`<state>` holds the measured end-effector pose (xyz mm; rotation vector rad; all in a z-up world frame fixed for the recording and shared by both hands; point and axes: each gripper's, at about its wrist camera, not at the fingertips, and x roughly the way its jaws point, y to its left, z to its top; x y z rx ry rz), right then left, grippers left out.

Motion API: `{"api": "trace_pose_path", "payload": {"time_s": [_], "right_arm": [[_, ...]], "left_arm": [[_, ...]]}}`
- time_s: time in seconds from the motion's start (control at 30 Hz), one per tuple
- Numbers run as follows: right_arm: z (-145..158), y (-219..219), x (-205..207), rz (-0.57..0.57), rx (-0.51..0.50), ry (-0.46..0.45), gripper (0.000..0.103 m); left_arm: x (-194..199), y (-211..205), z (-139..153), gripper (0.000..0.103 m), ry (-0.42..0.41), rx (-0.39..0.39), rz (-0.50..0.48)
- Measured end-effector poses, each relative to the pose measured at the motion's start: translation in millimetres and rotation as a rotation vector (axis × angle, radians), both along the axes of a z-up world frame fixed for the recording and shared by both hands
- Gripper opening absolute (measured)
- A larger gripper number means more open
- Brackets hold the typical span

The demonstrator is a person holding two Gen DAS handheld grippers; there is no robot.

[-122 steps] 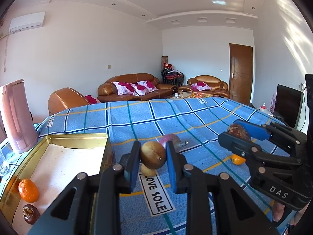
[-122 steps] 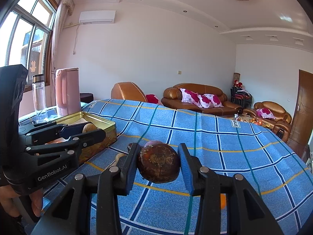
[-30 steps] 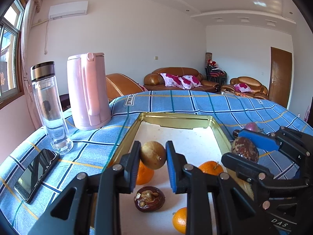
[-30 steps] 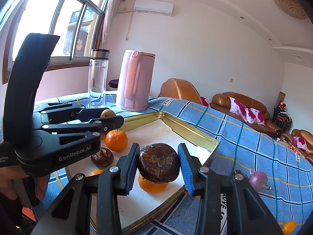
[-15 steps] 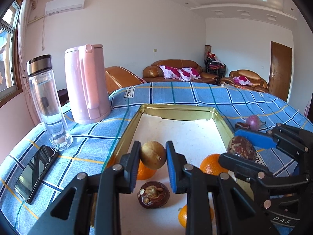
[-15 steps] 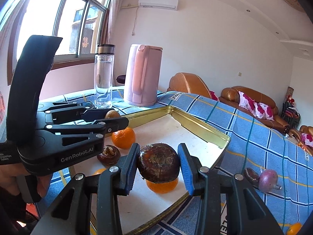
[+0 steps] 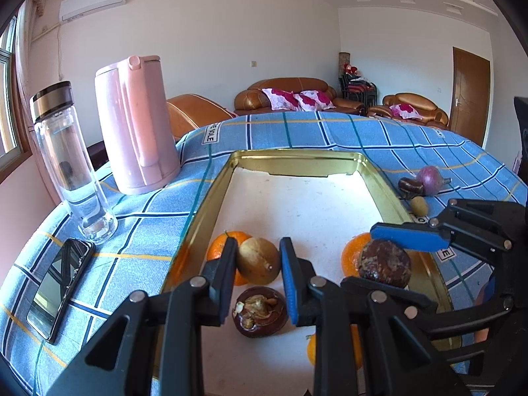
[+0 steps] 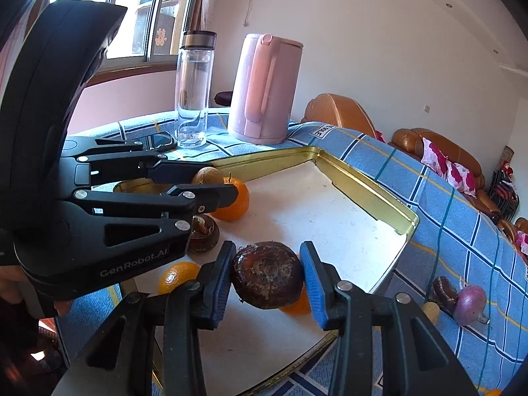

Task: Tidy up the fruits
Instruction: 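Lower both held fruits down into the gold tray, then open both grippers to release the fruits in the tray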

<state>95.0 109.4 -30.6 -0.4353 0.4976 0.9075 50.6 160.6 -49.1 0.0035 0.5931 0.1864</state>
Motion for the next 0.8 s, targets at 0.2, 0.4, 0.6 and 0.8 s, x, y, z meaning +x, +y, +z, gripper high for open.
{"api": "trace_pose_path", "payload": {"time_s": [0.2, 0.4, 0.6, 0.8], "right_arm": [[-3.6, 4.6, -1.6, 0.018, -0.031, 0.009, 0.043], [-2.2, 2.7, -0.2, 0.012, -0.016, 0.014, 0.064], [-0.5, 2.0, -3.2, 0.004, -0.009, -0.006, 0.072], [2.4, -4.0, -0.1, -0.022, 0.019, -0.004, 0.076]], "left_arm": [[0.7, 1.0, -5.8, 0.027, 0.026, 0.003, -0.001], [-1.2, -0.4, -8.0, 0.028, 0.030, 0.011, 0.003], [-3.3, -0.8, -6.3, 0.034, 0.022, 0.020, 0.013], [-11.2, 3.8, 0.8, 0.064, -0.017, 0.029, 0.060]]}}
